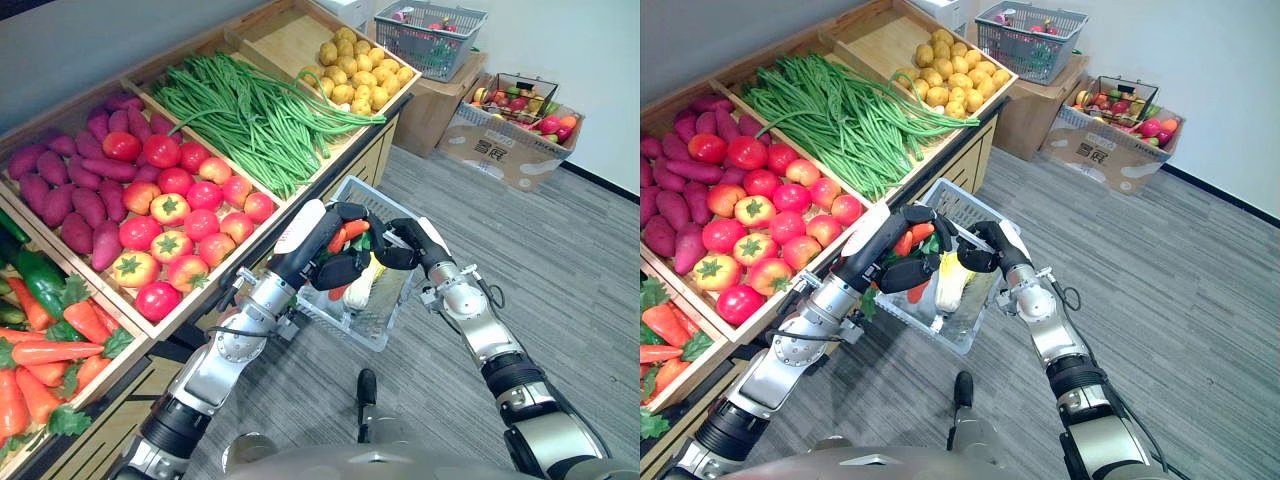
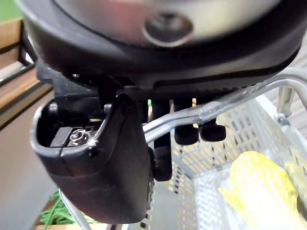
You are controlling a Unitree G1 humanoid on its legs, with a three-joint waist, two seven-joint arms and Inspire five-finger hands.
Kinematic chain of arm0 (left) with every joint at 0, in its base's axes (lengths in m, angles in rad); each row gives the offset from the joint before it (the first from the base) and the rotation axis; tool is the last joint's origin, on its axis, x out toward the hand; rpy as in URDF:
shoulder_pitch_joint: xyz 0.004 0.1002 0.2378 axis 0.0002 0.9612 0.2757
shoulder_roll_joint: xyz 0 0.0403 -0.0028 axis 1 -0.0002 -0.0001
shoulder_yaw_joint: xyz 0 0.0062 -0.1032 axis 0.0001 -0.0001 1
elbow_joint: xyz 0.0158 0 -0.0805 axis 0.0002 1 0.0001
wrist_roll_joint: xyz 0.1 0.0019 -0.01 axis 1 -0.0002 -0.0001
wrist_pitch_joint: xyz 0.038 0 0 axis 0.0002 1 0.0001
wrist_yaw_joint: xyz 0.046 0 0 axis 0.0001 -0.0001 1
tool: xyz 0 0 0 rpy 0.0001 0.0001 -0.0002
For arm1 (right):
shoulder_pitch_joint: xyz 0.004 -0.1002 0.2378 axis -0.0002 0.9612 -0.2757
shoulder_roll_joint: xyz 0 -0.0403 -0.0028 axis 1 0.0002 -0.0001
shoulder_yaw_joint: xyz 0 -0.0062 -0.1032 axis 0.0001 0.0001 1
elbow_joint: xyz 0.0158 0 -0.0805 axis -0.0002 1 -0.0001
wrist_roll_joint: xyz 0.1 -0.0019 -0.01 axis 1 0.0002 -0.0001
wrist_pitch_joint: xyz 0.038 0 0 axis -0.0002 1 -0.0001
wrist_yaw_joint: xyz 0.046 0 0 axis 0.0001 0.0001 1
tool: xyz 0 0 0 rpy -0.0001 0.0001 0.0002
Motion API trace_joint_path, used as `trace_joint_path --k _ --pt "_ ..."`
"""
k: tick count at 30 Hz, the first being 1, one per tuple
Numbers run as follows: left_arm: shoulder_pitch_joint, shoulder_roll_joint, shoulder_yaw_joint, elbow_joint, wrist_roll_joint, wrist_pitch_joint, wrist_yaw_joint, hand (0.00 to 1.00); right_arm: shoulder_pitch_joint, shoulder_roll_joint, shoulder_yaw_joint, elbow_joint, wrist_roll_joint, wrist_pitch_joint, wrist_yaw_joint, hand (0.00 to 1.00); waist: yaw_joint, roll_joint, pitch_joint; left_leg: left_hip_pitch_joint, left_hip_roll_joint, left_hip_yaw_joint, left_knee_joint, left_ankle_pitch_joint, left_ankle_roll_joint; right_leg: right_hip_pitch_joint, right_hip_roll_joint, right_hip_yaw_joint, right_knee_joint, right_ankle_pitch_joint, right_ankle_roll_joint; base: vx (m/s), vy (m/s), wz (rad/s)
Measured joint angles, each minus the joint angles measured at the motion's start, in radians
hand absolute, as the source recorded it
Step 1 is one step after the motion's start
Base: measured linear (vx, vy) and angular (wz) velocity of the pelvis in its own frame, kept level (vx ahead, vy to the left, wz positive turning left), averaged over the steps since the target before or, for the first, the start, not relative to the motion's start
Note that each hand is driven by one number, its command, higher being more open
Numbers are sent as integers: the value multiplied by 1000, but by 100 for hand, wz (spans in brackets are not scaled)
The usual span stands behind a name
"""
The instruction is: Pick vegetable in the basket
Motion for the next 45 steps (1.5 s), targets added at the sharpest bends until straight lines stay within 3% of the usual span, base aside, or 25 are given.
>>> trace_joint_path --k 8,15,22,28,45 --pt "-1 2 -16 0 0 0 -14 0 0 -3 4 -1 1 0 20 0 -1 -7 -5 24 11 12 -4 -9 -11 1 21 26 0 6 7 4 -17 -11" --pt "-14 -1 -46 0 1 0 -24 0 0 -7 26 -2 4 0 52 0 -27 -8 -5 39 9 33 -2 -19 -10 0 24 50 0 9 10 -5 4 -11" --pt "-76 -24 -91 20 4 0 -27 0 7 -52 43 -19 18 0 85 0 -31 -7 -6 42 8 43 -1 -20 -10 -6 28 63 0 10 11 -21 -14 -5" --pt "-90 -53 -128 105 15 1 -31 0 25 -56 47 -75 58 0 105 0 -53 -4 -8 57 8 68 0 -27 -15 -10 34 84 0 11 11 -19 -11 -12" --pt "-132 -130 -208 326 102 3 -28 0 60 -93 69 -125 171 0 124 0 -59 9 -15 73 8 98 -1 -41 -18 -22 48 122 0 15 13 -7 -9 -7"
